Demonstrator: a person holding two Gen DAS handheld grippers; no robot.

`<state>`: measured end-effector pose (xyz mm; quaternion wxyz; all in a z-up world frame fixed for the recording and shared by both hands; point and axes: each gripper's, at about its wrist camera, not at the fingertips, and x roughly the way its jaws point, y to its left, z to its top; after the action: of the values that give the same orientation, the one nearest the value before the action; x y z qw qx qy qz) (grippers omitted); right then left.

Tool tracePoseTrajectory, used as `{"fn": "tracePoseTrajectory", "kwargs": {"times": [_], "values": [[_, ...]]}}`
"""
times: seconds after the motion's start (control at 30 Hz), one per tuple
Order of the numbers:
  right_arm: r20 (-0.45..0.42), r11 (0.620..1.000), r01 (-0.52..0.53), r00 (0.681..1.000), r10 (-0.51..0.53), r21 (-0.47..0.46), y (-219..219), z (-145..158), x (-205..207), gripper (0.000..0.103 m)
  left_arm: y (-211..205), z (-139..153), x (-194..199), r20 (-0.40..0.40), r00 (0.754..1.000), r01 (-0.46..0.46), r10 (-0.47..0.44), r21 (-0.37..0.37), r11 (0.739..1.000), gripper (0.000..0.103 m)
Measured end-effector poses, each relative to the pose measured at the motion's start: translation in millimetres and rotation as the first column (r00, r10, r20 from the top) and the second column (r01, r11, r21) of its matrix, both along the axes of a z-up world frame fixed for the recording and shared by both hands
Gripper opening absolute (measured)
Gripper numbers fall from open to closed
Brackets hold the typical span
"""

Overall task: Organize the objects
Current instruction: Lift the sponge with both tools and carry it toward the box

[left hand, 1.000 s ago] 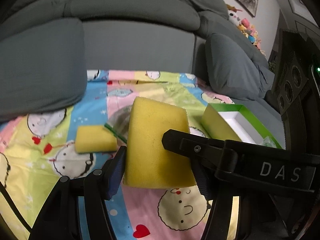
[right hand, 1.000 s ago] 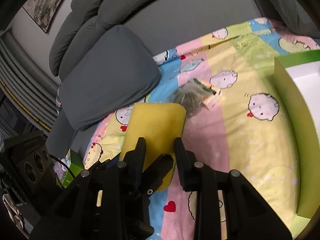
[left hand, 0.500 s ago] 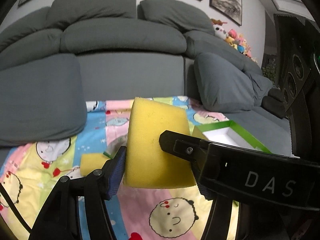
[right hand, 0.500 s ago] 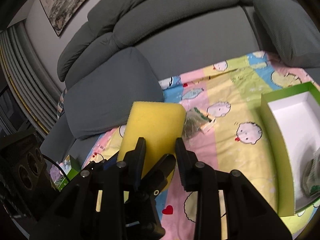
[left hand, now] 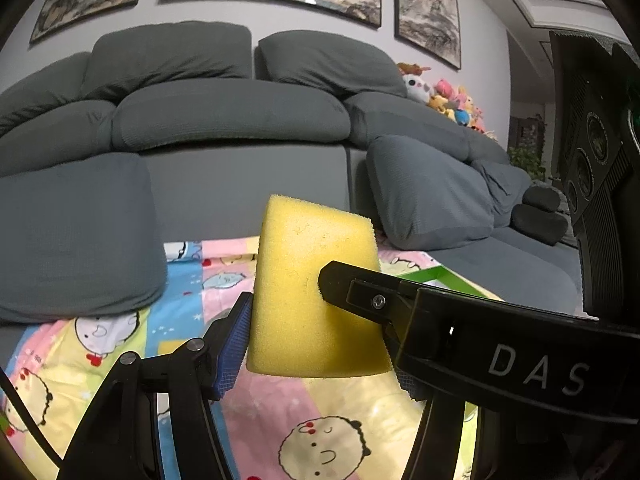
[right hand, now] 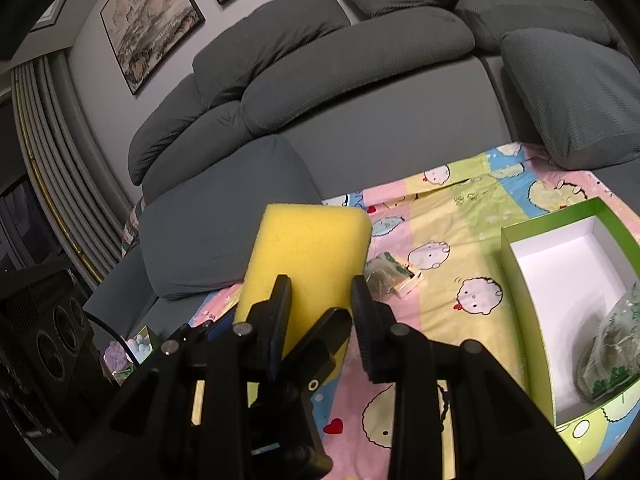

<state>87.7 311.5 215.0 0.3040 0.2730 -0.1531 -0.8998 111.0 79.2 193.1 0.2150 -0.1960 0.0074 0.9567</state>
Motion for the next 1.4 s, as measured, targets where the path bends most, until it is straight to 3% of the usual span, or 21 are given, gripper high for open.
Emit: {"fn": "tracePoseTrajectory", "kwargs": {"times": [0.77, 1.4], "values": [[-0.081, 0.995, 0.076, 0.993, -0.082, -0.072, 57.8, 20.7, 28.8, 0.032, 50.6, 25.8, 35.2, -0.116, 0.990, 0.071, -0.075, -0.037, 0.997, 0.063], [-0.044, 0.965, 0.186, 0.979, -0.197, -0.182, 120.2, 12.1, 34.2, 0.033, 116.1, 31.9, 39.8, -0.136, 0.973, 0.169, -0.185, -0.123, 0.978, 0.063]]}}
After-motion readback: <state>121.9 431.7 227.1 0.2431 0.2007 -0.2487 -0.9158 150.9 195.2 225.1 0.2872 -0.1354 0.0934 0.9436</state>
